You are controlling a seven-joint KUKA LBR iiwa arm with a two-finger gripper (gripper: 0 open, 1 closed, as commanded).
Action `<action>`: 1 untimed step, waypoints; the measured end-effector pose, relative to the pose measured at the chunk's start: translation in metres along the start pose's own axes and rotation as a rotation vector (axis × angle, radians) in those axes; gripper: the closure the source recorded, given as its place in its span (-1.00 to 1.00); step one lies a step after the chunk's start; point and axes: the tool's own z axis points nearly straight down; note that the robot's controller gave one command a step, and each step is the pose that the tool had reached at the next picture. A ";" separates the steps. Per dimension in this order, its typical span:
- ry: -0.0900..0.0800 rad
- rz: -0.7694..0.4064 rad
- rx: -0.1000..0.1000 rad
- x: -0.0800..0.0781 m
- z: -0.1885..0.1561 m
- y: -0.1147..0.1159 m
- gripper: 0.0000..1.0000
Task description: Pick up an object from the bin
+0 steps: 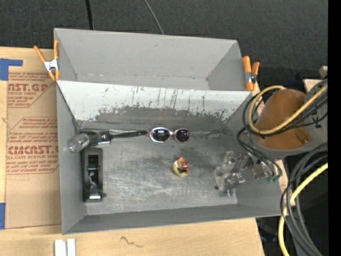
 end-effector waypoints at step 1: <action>-0.007 -0.049 0.010 -0.005 -0.007 0.018 1.00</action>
Offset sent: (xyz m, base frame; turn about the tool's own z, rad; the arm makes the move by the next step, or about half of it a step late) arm -0.0056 0.0007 0.1376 -0.0082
